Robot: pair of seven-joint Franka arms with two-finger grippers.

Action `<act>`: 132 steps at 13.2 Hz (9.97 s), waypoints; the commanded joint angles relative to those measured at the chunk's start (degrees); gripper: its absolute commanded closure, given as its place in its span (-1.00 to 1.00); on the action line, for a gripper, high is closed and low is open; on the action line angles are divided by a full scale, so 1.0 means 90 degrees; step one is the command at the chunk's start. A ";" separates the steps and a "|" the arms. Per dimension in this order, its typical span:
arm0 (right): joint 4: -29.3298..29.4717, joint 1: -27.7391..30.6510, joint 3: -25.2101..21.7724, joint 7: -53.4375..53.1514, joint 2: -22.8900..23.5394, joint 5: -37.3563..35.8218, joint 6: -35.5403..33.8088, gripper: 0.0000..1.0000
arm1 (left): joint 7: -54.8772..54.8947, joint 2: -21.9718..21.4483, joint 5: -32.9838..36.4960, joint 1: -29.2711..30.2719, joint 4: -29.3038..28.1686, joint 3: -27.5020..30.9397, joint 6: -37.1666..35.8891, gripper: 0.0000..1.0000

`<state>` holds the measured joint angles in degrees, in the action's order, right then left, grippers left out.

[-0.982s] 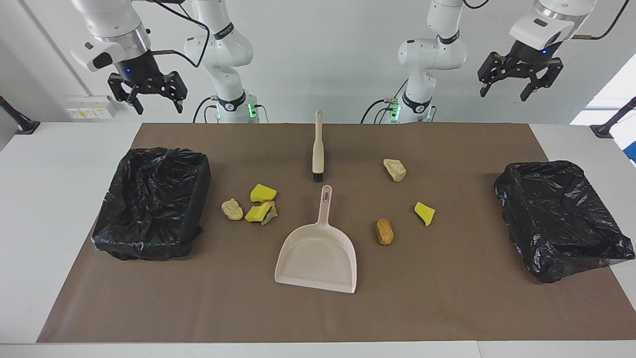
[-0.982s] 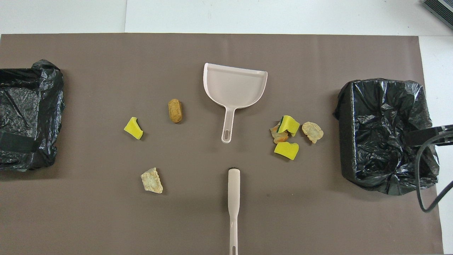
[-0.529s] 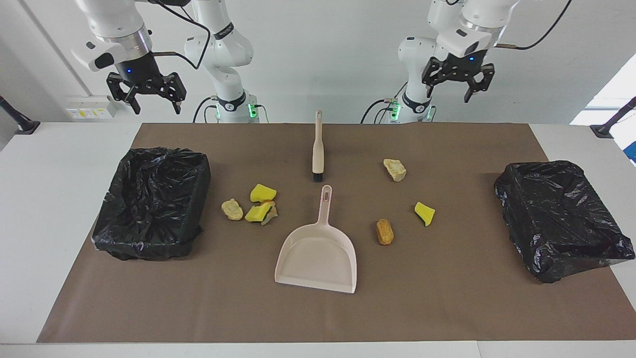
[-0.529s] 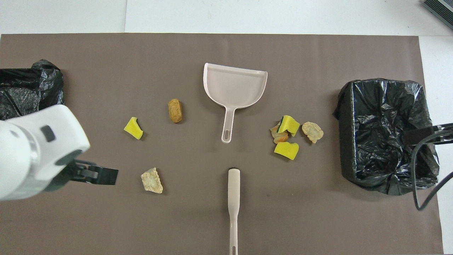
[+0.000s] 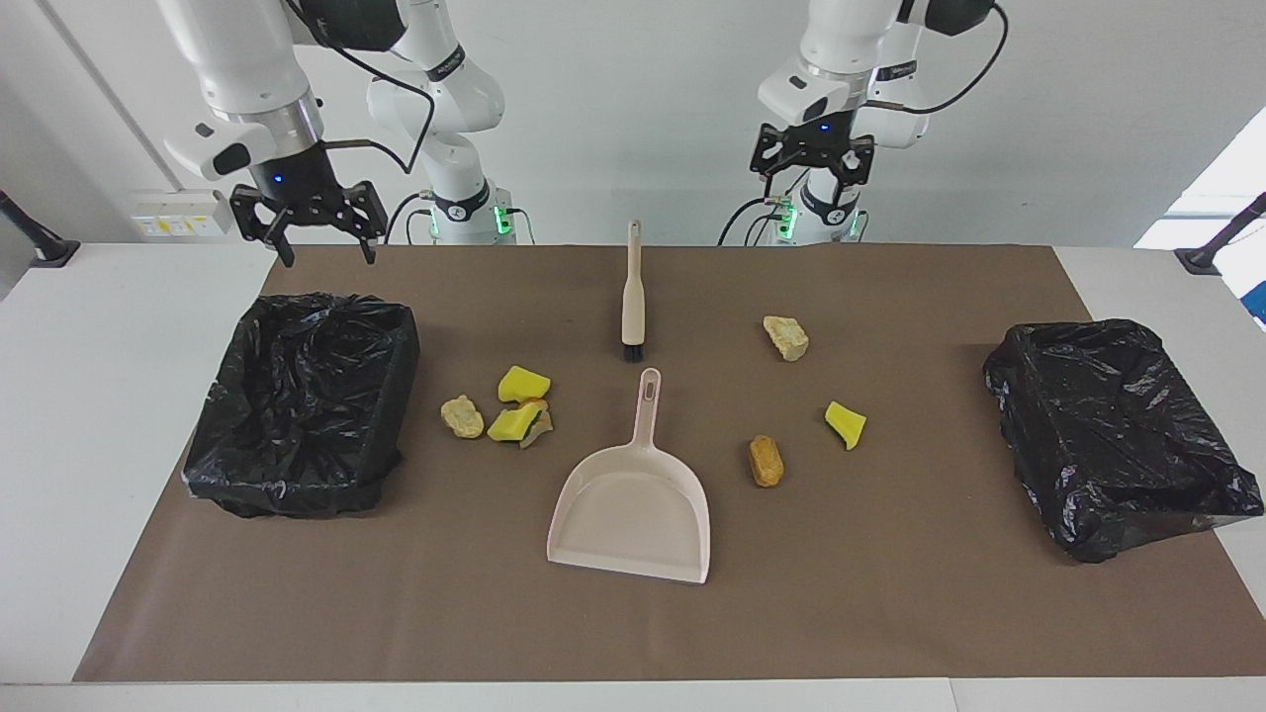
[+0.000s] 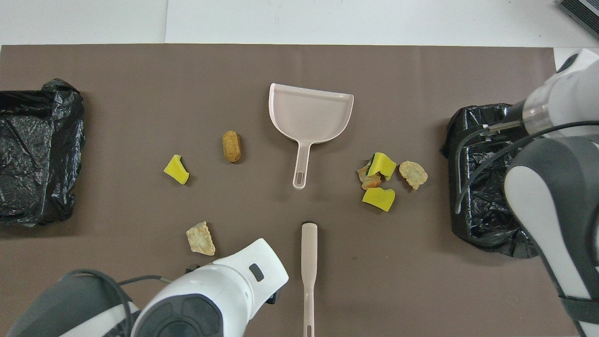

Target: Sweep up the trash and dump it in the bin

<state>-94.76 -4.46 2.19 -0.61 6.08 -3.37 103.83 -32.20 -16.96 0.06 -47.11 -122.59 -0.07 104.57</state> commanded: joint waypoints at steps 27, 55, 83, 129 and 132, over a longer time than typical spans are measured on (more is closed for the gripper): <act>0.1574 -0.2209 0.0284 -0.4278 0.3133 0.1702 0.1179 -0.95 | -0.2301 0.1583 -0.0016 -0.1973 -0.1184 0.0125 0.2406 1.00; 0.0764 -0.1244 0.0245 0.0620 0.1465 0.1176 -0.0079 1.00 | 0.5530 0.2119 0.1332 0.4277 0.0066 0.0203 0.2012 1.00; -0.1160 -0.2190 0.0304 0.5419 0.1287 -0.1120 0.0720 1.00 | 0.2724 0.0266 0.0579 0.2715 -0.0783 0.0144 -0.1234 1.00; -0.1590 -0.2434 0.0313 0.3743 0.0946 -0.1218 0.0417 1.00 | 0.1429 0.1757 -0.1328 0.1541 -0.0228 0.0203 0.1575 1.00; -0.1726 -0.2590 0.0313 0.3535 0.0839 -0.1208 0.0407 1.00 | 0.2313 0.2283 -0.0866 0.2253 0.0512 0.0203 0.1448 1.00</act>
<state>-107.76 -26.98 4.74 33.66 15.99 -13.90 107.65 -16.43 -0.84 -9.41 -30.52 -124.43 2.16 120.40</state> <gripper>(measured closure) 0.674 0.744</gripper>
